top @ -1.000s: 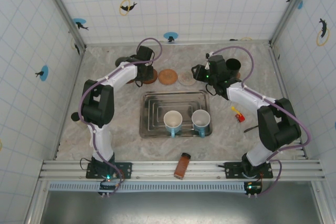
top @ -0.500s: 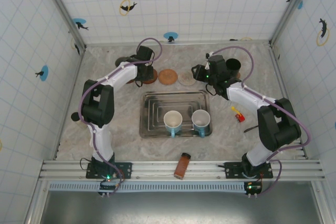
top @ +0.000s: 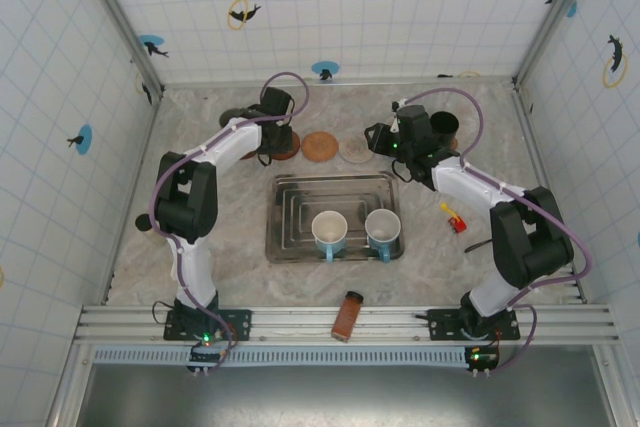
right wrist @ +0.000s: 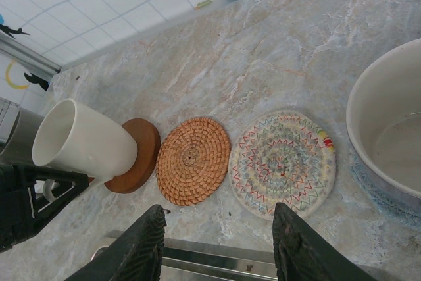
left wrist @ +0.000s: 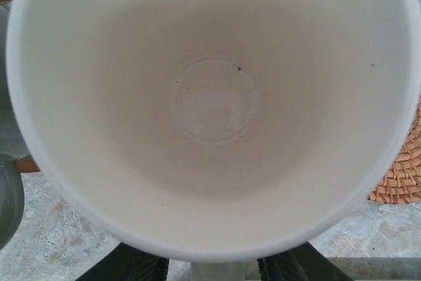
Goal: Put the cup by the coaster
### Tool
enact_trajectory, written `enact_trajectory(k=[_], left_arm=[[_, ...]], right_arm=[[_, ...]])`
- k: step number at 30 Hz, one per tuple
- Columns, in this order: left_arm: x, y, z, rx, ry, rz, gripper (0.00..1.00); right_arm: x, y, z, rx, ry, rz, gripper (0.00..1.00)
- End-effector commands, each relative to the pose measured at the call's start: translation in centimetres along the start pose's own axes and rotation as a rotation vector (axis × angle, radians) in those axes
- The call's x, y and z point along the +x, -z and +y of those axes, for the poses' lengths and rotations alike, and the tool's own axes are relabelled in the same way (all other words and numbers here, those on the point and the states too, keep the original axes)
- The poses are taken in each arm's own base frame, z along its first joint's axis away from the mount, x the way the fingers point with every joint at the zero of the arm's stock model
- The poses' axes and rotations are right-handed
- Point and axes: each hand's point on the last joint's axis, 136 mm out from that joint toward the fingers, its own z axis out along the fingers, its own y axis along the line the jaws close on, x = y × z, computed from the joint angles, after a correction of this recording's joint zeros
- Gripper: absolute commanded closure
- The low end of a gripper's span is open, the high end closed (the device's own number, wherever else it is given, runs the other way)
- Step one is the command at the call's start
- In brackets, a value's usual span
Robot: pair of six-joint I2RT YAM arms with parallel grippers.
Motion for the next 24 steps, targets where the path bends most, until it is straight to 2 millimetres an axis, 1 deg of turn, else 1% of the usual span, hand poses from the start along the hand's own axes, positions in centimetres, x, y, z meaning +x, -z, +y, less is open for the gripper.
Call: enact_trajectory(k=[1,7,14,18,24], left_arm=[[-0.7,0.9,0.2,0.004,-0.015,-0.007,0.59],[-0.9,2.3,0.3,0.013,-0.010,-0.023,0.55],[-1.0,5.1,0.0,0.057,0.008,-0.069,0.53],[-1.2,7.3,-0.4,0.075,0.026,-0.115,0.52],[-2.0,10.8,-1.5,0.120,0.047,-0.216,0.51]], right_arm=[[-2.0,0.1,1.2,-0.029,0.004,-0.042,0.54],[-2.0,0.2,1.2,-0.028,0.003,-0.043,0.54],[-2.1,0.6,1.1,-0.016,0.007,-0.044,0.54],[-1.9,0.9,0.9,-0.003,0.012,-0.050,0.54],[-2.0,1.2,0.7,0.034,0.035,-0.038,0.53]])
